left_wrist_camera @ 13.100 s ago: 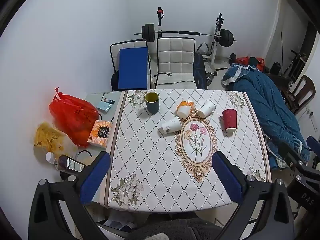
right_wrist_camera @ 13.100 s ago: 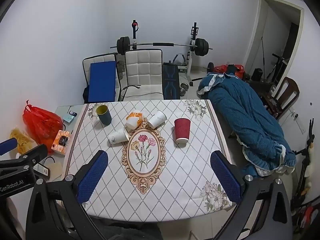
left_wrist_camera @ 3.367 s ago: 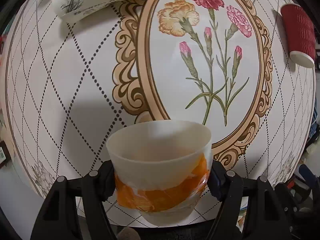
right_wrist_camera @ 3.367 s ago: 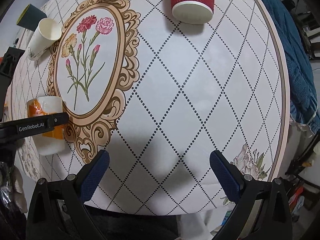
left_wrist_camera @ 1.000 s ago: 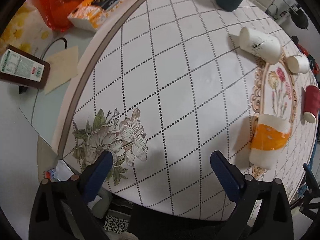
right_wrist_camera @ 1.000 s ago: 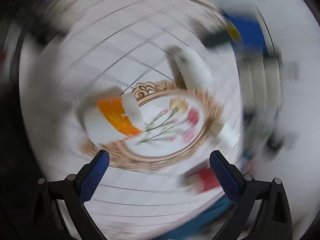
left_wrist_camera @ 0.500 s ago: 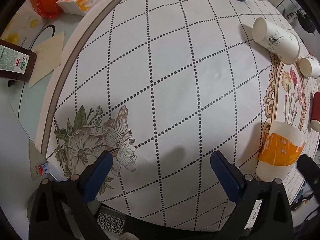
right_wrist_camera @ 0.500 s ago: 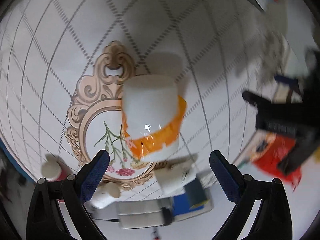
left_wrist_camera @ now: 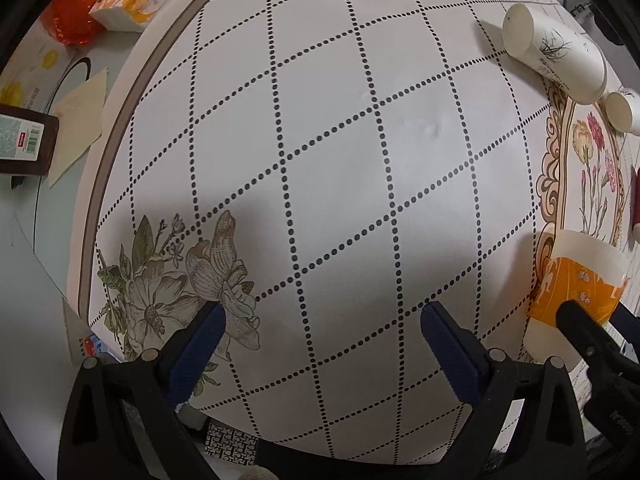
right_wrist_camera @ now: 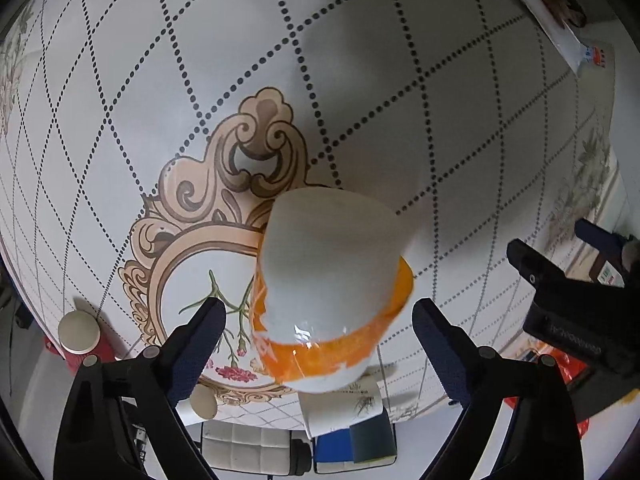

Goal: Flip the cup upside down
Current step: 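Grasp the orange-banded cup with the right gripper and roll it over, then carry the inverted cup with the right gripper toward the floral oval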

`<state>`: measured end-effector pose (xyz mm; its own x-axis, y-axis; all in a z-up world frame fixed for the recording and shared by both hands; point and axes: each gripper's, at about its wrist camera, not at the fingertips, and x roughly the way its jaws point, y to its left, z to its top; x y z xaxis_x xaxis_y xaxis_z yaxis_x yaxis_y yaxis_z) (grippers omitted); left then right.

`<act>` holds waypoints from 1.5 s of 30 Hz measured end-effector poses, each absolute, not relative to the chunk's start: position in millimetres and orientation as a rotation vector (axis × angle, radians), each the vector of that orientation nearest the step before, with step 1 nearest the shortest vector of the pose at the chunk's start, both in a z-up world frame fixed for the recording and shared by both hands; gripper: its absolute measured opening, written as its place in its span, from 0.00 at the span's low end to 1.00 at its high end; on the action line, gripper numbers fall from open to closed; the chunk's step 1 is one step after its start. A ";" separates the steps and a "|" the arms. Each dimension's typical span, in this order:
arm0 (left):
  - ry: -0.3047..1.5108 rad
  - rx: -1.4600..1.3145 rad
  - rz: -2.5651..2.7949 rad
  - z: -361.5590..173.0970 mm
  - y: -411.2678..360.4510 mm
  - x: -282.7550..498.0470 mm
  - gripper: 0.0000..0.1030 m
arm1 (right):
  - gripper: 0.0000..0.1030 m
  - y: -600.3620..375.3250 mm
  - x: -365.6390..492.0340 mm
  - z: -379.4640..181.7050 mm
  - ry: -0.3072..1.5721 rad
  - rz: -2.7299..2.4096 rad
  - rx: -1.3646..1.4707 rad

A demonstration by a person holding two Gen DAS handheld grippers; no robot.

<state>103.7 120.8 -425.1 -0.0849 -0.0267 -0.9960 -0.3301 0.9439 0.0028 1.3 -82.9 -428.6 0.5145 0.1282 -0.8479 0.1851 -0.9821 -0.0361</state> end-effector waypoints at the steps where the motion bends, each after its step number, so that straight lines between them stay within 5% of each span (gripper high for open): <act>1: 1.644 -0.275 0.258 -425.7 116.5 107.9 0.98 | 0.93 -83.3 1.9 -430.6 0.281 -1.496 2.679; 6: 1.647 -0.258 0.245 -426.5 108.1 116.5 0.98 | 0.92 -80.2 0.2 -442.3 0.261 -1.524 2.679; 14: 1.645 -0.247 0.240 -428.5 101.8 128.5 0.97 | 0.73 -76.7 2.7 -457.5 0.246 -1.538 2.693; 31: 1.630 -0.242 0.260 -421.5 115.9 124.1 0.98 | 0.71 -75.8 17.3 -443.4 0.181 -1.687 2.795; 36: 1.620 -0.228 0.270 -414.0 117.0 129.9 0.97 | 0.71 -63.1 19.3 -431.2 0.008 -1.718 2.910; 45: 1.597 -0.145 0.262 -395.7 99.9 138.1 0.97 | 0.71 -31.5 34.8 -415.5 -0.722 -1.821 3.108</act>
<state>138.1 99.9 -395.7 -0.0453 0.0683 -0.9966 -0.2534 0.9642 0.0776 34.8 -31.5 -415.5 0.4706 -0.0581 -0.8804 -0.5608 -0.7901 -0.2476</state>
